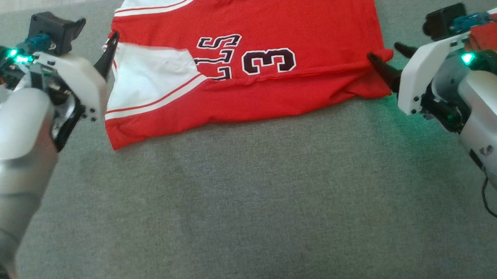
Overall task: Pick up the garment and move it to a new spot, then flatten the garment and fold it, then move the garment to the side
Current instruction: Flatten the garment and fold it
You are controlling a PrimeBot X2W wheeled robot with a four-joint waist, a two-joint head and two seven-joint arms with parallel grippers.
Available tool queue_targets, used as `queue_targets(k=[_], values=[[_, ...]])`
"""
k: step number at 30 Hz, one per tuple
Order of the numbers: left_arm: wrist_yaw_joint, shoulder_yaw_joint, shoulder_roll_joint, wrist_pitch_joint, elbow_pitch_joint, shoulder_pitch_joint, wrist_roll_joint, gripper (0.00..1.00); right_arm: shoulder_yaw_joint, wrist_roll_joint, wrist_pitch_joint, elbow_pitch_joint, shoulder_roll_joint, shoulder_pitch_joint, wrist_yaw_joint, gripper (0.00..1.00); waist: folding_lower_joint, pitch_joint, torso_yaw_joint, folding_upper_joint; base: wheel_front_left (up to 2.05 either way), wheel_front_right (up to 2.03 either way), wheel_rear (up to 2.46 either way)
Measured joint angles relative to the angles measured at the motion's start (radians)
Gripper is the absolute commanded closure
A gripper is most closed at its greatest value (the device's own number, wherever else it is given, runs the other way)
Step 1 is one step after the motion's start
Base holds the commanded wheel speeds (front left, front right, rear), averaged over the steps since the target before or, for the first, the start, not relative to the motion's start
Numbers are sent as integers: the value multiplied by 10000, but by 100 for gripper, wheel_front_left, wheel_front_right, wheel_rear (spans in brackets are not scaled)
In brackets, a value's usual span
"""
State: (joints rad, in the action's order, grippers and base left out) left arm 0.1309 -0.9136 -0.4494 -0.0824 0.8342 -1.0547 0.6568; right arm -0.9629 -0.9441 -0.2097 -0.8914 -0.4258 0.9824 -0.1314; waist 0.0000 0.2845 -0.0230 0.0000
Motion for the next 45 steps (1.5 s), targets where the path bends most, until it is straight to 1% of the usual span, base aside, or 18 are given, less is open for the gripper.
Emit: queue_targets(k=[3, 5, 7, 9, 11, 13, 15, 17, 20, 22, 24, 26, 28, 30, 34, 39, 42, 45], values=[[-130, 82, 416, 715, 244, -57, 21, 0, 111, -6, 719, -224, 27, 69, 0, 0, 1, -121, 59, 0, 0, 0, 0], [-330, 291, 694, 1352, 305, -56, 63, 0, 403, -10, 1580, -245, 61, 123, 0, 0, 0, -264, 101, 0, 0, 0, 0], [-610, 669, 897, 2102, 324, -55, 309, 0, 876, -86, 2464, -489, 165, 187, -2, 0, 0, -439, 136, 0, 0, 0, 0], [-953, 980, 974, 2798, 301, -54, 426, 0, 1300, -102, 3398, -721, 263, 221, 0, 0, 0, -642, 170, 0, 0, 0, 0], [-1381, 1411, 1003, 3198, 61, 15, 495, 0, 1707, -136, 4146, -955, 414, 210, 0, 0, 0, -876, 208, 0, 0, 0, 0], [-1680, 1910, 1032, 3340, -506, 245, 621, 0, 2104, -59, 4497, -1068, 558, 179, 0, 0, -1, -1122, 255, 0, 0, 0, 0], [-2029, 2554, 1047, 3348, -1569, 764, 566, 0, 2940, -6, 4592, -1034, 708, 31, 0, 0, -1, -1362, 312, 0, 0, 0, 0], [-2416, 3267, 1051, 3379, -2851, 1569, 192, 0, 4180, 420, 4600, -416, 721, -313, 0, 0, -2, -1582, 373, 0, 0, 0, 0], [-2830, 4088, 1122, 3400, -4406, 3192, -389, 0, 5885, 2071, 4610, 821, 790, -1345, 0, 0, -2, -1868, 450, 0, 0, 0, 0], [-2974, 4462, 1281, 3400, -5150, 4459, -692, 0, 7185, 3262, 4623, 1670, 1120, -2468, 0, 0, -3, -2028, 494, 1, 0, 0, 0], [-2995, 4752, 1522, 3400, -5678, 5621, -1030, 0, 8341, 4397, 4656, 2545, 1666, -3780, 0, 0, -2, -2146, 547, 0, 0, 0, 0], [-3068, 5133, 1827, 3400, -6109, 6590, -1256, 0, 9198, 5438, 4654, 3321, 2426, -5056, 0, 0, -2, -2257, 586, 1, 0, 0, 0], [-3062, 5465, 2065, 3400, -6412, 7317, -1574, 0, 9783, 6316, 4654, 3981, 3172, -6175, 0, 0, -3, -2348, 620, 0, 0, 0, 0], [-3007, 5754, 2295, 3398, -6495, 7909, -1825, 0, 10080, 6865, 4654, 4483, 3603, -7047, 0, 0, -3, -2408, 649, 0, 0, 0, 0], [-2696, 6247, 2757, 3398, -6450, 8841, -2182, 0, 10326, 7260, 4652, 5078, 3722, -7975, 0, 0, -2, -2437, 629, 1, 0, 0, 0], [-2197, 6612, 2959, 3398, -6157, 8807, -2654, 0, 9975, 6955, 4652, 5432, 3731, -8082, 0, 0, 0, -2272, 561, 1, 0, 0, 0], [-2004, 6633, 2982, 3373, -5480, 8418, -2725, 0, 9821, 6874, 4652, 5584, 3768, -8047, -2, 0, 0, -2105, 469, 0, 0, 0, 0], [-1925, 6585, 2980, 2851, -4439, 7984, -2719, 0, 9660, 6759, 4652, 5733, 3768, -7928, 0, 0, 0, -1842, 344, 0, 0, 0, 0]])
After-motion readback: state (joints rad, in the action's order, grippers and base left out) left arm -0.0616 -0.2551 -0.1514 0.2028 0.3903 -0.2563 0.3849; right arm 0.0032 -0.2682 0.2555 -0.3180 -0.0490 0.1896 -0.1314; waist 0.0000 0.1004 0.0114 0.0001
